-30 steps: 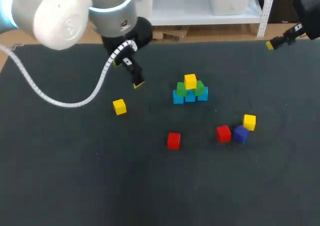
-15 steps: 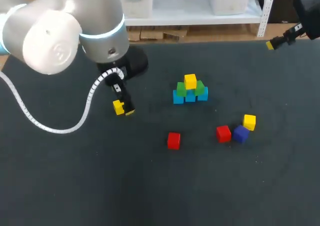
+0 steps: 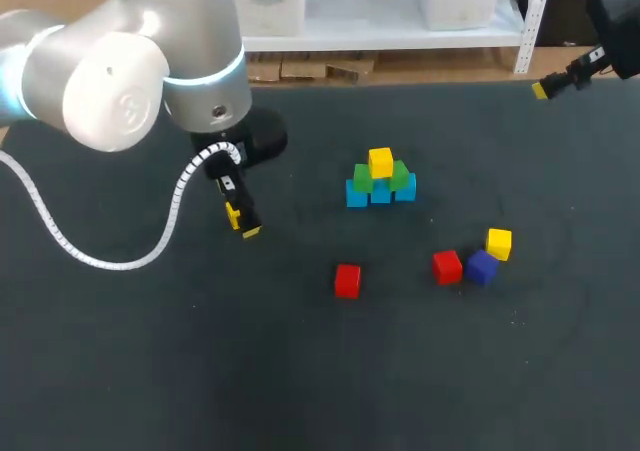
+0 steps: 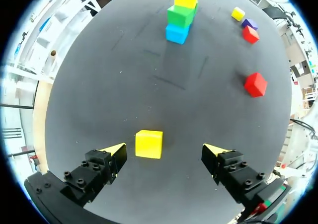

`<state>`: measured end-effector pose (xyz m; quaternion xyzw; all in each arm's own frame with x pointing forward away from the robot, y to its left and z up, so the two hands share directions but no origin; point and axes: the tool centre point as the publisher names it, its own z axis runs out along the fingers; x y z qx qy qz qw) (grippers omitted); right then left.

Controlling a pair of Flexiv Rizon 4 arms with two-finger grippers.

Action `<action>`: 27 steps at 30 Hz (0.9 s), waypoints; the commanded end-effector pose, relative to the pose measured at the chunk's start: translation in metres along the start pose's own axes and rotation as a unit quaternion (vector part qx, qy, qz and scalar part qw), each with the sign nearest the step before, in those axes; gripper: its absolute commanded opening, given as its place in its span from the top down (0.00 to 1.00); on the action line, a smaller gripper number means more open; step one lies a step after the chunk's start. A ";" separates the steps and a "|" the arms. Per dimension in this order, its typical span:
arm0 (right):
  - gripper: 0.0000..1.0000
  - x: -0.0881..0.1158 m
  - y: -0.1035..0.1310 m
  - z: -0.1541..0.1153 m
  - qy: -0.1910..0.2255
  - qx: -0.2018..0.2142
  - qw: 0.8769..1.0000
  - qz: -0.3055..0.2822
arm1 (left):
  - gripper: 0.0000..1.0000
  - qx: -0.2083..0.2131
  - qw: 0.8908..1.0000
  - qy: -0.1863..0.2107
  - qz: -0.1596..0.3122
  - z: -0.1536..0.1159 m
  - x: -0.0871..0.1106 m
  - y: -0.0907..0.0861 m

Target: Place the blue cubes, place green cubes on the blue cubes, place the yellow cubes on the green cubes, then place the red cubes on the yellow cubes, and place purple cube on the red cubes.

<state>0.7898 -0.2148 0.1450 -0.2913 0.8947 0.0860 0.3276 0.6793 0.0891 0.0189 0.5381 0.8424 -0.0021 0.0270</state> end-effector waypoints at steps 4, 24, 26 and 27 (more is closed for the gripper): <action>0.00 0.000 0.001 -0.001 0.000 0.001 1.000 0.000 | 0.00 -0.002 1.000 0.009 0.013 0.011 0.002 0.008; 0.00 0.000 0.001 -0.001 0.000 0.001 1.000 0.000 | 1.00 -0.002 1.000 -0.008 0.025 0.016 0.000 0.011; 0.00 0.000 0.001 -0.001 0.000 0.001 1.000 0.000 | 1.00 -0.002 1.000 -0.008 0.027 0.014 0.000 0.010; 0.00 0.000 0.001 -0.001 0.000 0.001 1.000 0.000 | 1.00 -0.002 1.000 -0.009 0.027 0.013 0.000 0.010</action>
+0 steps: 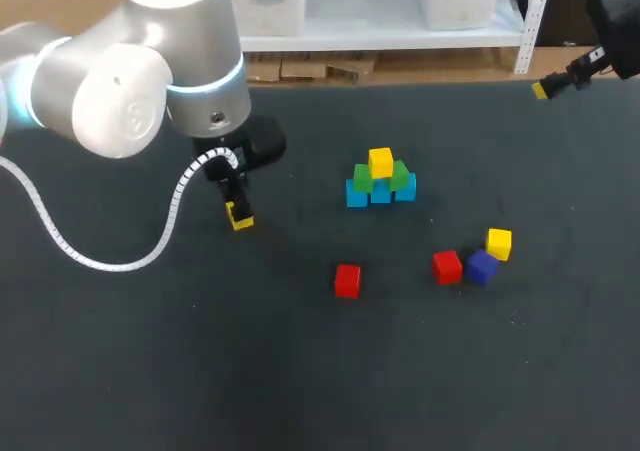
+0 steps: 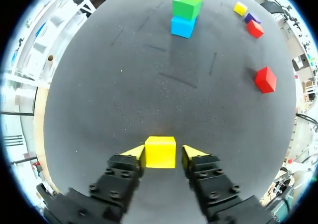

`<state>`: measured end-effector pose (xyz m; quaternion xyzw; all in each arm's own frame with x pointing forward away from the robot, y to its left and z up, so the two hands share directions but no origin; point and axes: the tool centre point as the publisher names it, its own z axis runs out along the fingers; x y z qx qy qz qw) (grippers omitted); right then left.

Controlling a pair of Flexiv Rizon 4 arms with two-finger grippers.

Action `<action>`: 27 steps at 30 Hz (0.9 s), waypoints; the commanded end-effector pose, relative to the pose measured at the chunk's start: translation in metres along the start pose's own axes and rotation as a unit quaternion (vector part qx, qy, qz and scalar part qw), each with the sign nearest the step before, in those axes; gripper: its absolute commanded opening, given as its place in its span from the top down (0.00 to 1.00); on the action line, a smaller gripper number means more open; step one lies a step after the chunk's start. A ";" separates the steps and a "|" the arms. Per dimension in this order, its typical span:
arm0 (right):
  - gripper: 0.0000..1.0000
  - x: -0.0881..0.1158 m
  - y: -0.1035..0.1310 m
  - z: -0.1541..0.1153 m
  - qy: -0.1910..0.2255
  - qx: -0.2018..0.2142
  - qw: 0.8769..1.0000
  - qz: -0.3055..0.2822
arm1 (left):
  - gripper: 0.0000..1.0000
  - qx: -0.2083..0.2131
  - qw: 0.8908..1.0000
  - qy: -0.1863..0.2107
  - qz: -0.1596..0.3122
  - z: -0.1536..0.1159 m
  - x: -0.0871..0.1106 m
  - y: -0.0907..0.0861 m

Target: Place the blue cubes, place green cubes on the blue cubes, place the yellow cubes on the green cubes, then place the red cubes on the yellow cubes, and place purple cube on the red cubes.

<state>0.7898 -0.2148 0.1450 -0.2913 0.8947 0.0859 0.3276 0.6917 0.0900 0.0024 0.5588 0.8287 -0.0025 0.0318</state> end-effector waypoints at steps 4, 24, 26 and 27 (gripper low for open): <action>0.00 0.000 0.001 0.000 0.000 0.001 1.000 0.000 | 1.00 0.000 1.000 -0.009 0.004 -0.014 0.002 -0.001; 0.00 0.000 0.001 0.000 0.000 0.001 1.000 0.000 | 1.00 -0.015 0.986 -0.038 0.160 -0.086 -0.095 0.010; 0.00 0.000 0.001 0.000 0.000 0.001 1.000 0.000 | 1.00 -0.015 0.985 -0.041 0.169 -0.088 -0.104 0.012; 0.00 0.000 0.001 0.000 0.000 0.001 1.000 0.000 | 1.00 -0.019 0.984 -0.038 0.175 -0.089 -0.109 0.013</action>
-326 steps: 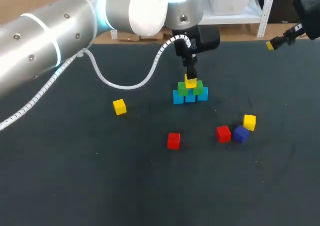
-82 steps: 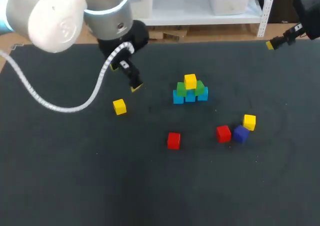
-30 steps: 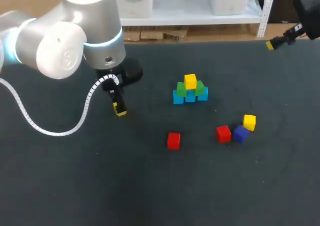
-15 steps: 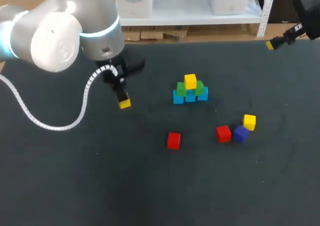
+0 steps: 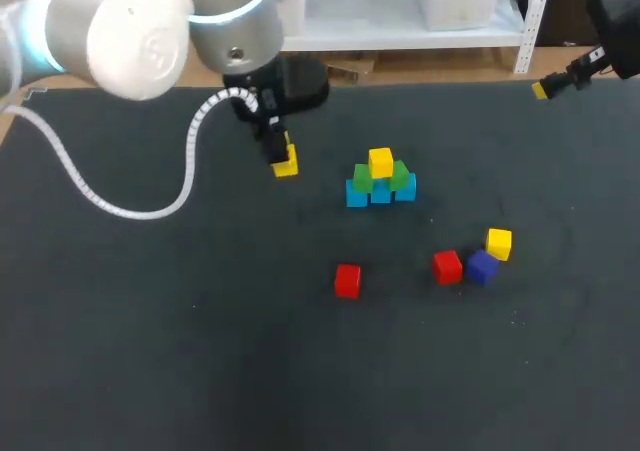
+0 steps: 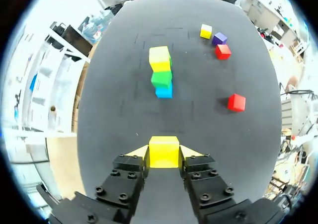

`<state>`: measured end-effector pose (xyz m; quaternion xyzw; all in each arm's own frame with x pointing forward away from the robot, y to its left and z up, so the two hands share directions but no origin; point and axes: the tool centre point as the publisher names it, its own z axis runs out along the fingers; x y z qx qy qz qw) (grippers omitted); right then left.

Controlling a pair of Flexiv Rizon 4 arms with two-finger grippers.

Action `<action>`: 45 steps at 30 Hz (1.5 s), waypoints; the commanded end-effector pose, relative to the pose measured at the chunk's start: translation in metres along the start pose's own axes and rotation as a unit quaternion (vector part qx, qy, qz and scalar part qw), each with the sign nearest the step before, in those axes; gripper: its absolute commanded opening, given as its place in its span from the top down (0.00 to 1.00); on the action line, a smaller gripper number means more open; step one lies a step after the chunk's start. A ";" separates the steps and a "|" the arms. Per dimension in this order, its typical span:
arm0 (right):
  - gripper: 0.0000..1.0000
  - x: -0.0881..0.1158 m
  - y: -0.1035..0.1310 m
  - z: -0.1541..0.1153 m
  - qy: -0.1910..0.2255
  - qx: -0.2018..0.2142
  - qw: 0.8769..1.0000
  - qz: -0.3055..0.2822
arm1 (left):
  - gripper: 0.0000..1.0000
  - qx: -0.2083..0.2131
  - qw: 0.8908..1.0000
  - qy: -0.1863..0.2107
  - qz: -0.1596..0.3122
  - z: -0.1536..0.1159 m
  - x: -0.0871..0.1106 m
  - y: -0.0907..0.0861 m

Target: Place the blue cubes, place green cubes on the blue cubes, place the yellow cubes on the green cubes, then place the red cubes on the yellow cubes, and place purple cube on the red cubes.

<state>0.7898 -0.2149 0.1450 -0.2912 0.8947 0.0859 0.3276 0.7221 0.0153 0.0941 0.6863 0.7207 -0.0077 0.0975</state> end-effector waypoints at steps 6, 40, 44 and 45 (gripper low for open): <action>0.00 0.000 0.001 0.000 0.000 0.001 1.000 0.000 | 1.00 0.018 0.999 0.024 0.032 0.002 -0.042 0.026; 0.00 0.000 0.001 0.000 0.000 0.001 1.000 0.000 | 1.00 0.041 0.998 0.044 0.017 0.034 -0.089 0.007; 0.00 0.000 0.001 0.000 0.000 0.001 1.000 0.000 | 1.00 0.040 0.998 0.042 0.015 0.036 -0.093 0.012; 0.00 0.000 0.001 0.000 0.000 0.001 1.000 0.000 | 1.00 0.040 0.998 0.042 0.015 0.037 -0.094 0.014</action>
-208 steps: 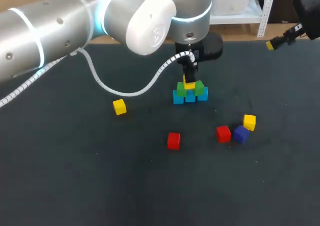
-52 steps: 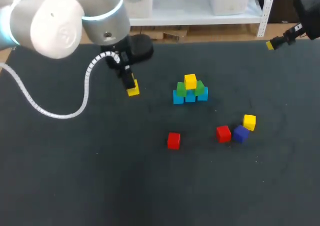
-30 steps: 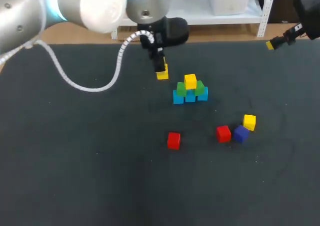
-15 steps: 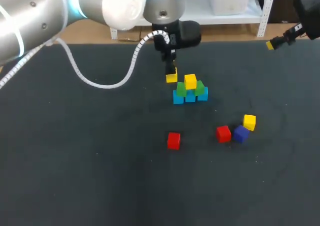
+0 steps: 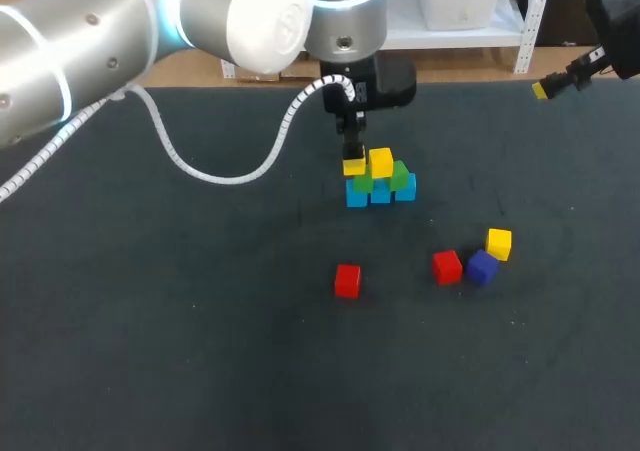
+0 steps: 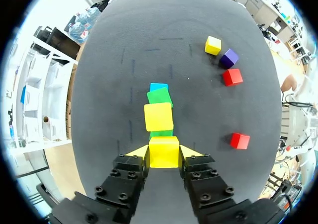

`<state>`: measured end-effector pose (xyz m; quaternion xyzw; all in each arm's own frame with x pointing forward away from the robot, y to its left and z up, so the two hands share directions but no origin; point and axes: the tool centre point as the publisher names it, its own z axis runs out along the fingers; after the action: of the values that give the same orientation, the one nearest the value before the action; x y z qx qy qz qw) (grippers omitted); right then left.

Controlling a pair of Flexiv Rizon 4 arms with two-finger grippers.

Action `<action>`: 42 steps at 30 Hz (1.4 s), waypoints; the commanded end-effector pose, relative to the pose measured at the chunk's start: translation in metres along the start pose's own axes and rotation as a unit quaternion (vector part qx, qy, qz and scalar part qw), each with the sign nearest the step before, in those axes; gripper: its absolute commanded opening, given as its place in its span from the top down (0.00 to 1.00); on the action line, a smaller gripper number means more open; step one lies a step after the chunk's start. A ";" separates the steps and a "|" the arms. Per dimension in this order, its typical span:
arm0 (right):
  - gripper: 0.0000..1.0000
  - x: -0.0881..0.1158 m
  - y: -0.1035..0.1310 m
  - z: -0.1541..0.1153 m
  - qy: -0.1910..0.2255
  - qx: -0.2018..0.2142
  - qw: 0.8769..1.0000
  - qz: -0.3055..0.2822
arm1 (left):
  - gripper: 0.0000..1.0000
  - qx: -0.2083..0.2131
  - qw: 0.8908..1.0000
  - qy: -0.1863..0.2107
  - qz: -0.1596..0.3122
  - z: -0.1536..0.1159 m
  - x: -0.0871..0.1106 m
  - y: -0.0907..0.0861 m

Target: Place the blue cubes, place green cubes on the blue cubes, place the yellow cubes on the green cubes, then place the red cubes on the yellow cubes, and place purple cube on the red cubes.

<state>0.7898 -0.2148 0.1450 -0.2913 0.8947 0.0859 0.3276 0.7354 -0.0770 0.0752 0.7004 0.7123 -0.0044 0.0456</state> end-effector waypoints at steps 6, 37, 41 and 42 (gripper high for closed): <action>0.00 0.000 0.001 0.000 0.000 0.001 1.000 0.000 | 1.00 0.006 1.000 0.000 -0.006 0.002 -0.006 0.014; 0.00 0.000 0.001 0.000 0.000 0.001 1.000 0.000 | 1.00 0.020 1.000 0.008 -0.002 0.010 -0.005 0.012; 0.00 0.000 0.001 0.000 0.000 0.001 1.000 0.000 | 1.00 0.023 1.000 0.009 -0.002 0.012 -0.005 0.011; 0.00 0.000 0.001 0.000 0.000 0.001 1.000 0.000 | 1.00 0.025 1.000 0.010 -0.001 0.012 -0.006 0.011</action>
<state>0.7898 -0.2148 0.1450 -0.2913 0.8947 0.0859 0.3276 0.7432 -0.0811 0.0649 0.6992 0.7143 -0.0138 0.0264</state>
